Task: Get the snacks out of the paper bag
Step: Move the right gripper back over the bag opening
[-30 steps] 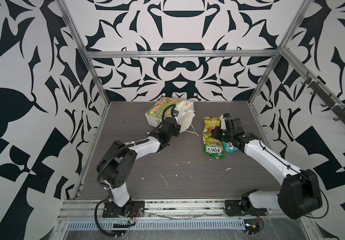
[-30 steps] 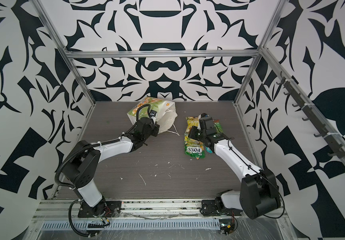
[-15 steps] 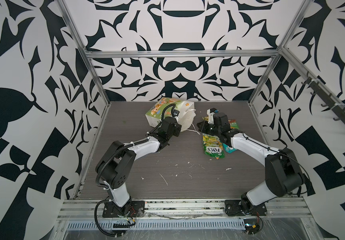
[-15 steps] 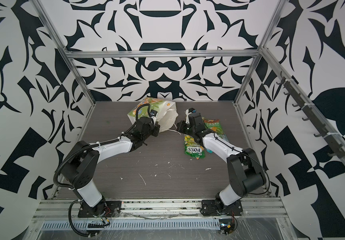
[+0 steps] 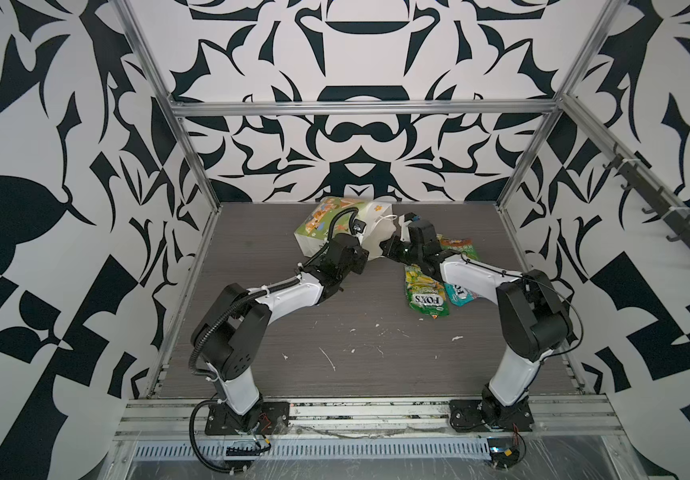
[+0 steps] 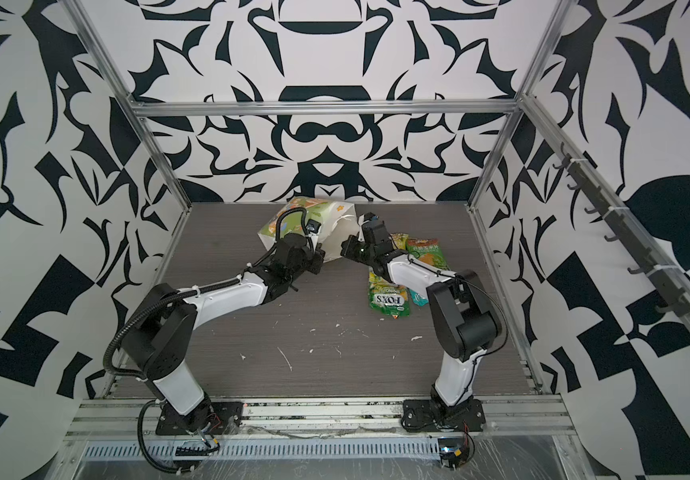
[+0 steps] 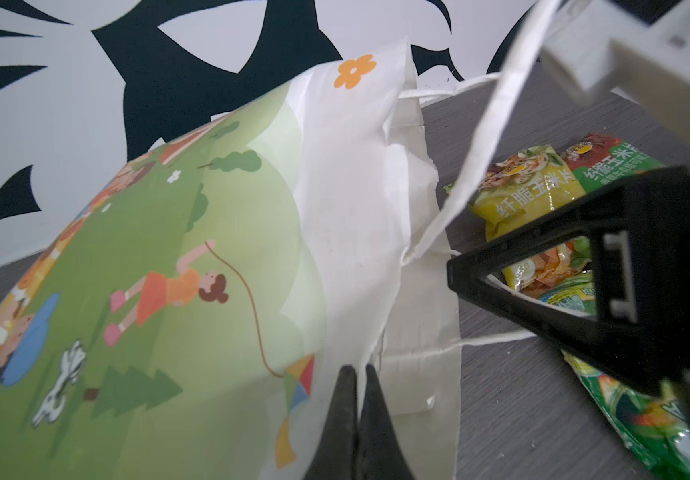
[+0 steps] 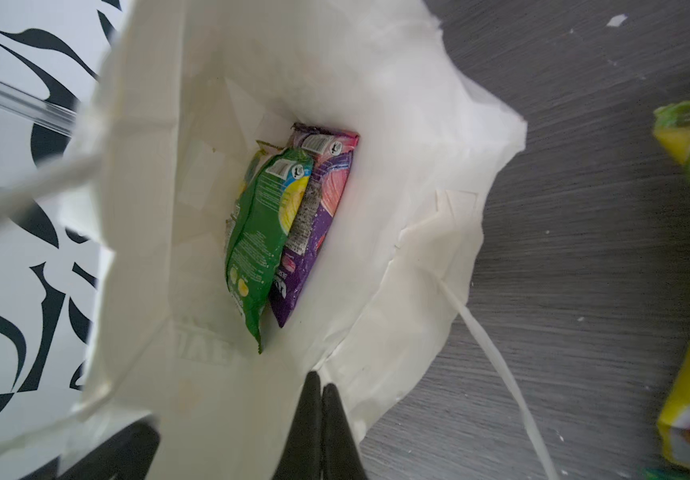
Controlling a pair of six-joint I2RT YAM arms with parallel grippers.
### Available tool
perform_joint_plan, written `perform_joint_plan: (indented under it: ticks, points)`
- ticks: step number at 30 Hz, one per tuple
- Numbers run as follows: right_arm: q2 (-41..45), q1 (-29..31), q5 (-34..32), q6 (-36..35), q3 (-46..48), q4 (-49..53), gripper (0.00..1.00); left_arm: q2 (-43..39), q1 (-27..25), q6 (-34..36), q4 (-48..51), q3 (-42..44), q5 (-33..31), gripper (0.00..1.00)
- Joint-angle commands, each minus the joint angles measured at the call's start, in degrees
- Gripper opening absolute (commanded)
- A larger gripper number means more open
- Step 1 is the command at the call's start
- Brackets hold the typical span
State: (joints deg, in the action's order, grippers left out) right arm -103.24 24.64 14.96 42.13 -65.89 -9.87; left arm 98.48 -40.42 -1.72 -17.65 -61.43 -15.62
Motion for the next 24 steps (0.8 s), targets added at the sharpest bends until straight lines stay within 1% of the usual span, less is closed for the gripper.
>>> perform_joint_plan:
  ticks: [1,6,15,24]
  points:
    - [-0.1,0.8,-0.6,0.1,-3.2,-1.9,0.03,-2.8,-0.5,0.3,-0.5,-1.8,0.5,0.0]
    - [-0.5,0.9,-1.1,-0.2,-3.7,-1.0,0.02,-2.7,-0.8,0.9,-1.4,-1.5,0.7,0.0]
    - [4.8,0.9,-4.4,-1.5,-0.9,-0.2,0.01,-4.2,-0.9,1.1,-1.9,0.0,0.7,0.0]
    - [11.7,0.0,-5.4,-0.4,2.3,-1.6,0.0,-5.0,-0.9,2.9,-4.9,2.7,4.5,0.0]
